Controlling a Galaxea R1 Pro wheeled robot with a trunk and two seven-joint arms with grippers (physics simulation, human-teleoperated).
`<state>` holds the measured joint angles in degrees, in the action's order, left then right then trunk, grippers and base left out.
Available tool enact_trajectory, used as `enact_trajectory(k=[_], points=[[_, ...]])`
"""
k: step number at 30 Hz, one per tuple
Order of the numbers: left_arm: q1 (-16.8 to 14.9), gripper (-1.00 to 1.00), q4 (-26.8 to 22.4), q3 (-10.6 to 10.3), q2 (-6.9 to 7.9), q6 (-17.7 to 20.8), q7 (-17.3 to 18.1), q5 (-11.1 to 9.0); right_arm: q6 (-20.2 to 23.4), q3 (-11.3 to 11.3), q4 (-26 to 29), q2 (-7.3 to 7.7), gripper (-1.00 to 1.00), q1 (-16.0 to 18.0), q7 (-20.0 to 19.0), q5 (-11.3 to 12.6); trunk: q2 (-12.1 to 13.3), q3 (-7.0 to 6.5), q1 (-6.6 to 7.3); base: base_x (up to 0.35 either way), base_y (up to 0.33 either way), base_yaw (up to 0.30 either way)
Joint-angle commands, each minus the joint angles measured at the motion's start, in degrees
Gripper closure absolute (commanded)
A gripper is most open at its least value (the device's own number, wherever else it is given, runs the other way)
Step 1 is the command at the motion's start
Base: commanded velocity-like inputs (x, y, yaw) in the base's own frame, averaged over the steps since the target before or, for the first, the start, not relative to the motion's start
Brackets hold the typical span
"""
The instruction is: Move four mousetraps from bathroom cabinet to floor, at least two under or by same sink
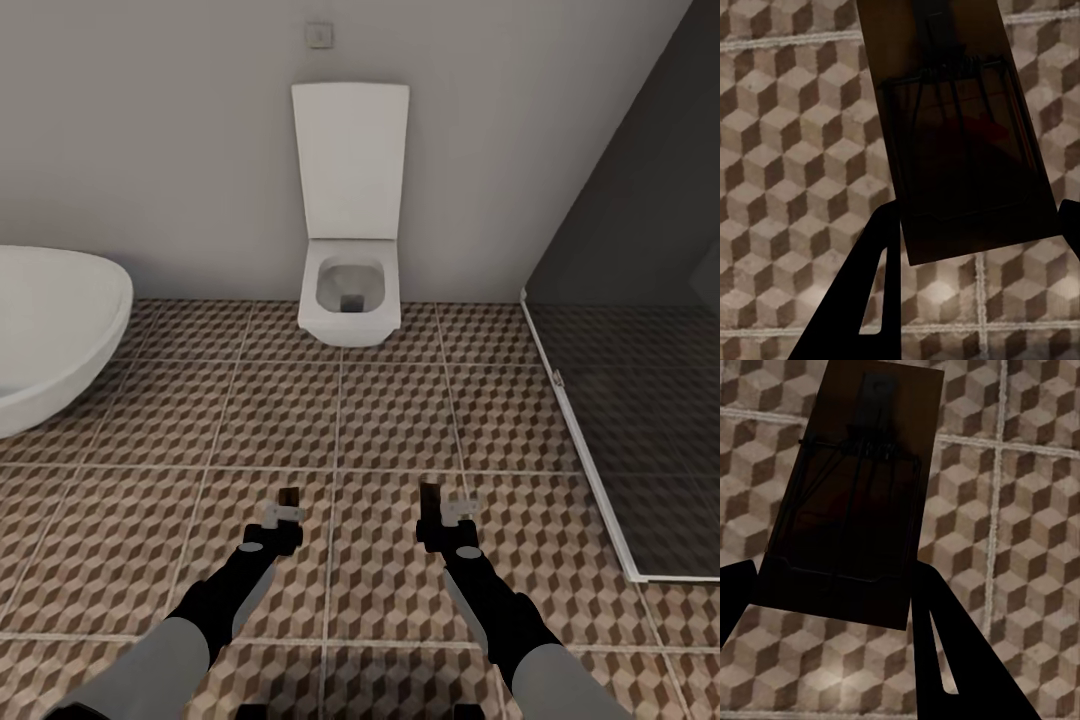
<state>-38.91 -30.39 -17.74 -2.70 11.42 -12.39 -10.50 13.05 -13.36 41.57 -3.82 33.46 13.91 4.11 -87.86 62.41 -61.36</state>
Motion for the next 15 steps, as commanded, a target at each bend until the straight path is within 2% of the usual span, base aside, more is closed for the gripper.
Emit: enact_trajectory(k=[1, 15], points=[[-0.03, 1.00, -0.11, -0.45, 0.06, 0.28, -0.53, -0.49, 0.23, -0.26, 0.09, 0.04, 1.00, 0.02, 0.33, 0.64, -0.43, 0.31, -0.22, 0.000, 0.000, 0.000], [-0.03, 1.00, -0.11, -0.45, 0.06, 0.27, -0.53, -0.49, 0.23, -0.26, 0.09, 0.04, 1.00, 0.02, 0.33, 0.64, -6.05, 4.10, -3.30, 0.000, 0.000, 0.000]])
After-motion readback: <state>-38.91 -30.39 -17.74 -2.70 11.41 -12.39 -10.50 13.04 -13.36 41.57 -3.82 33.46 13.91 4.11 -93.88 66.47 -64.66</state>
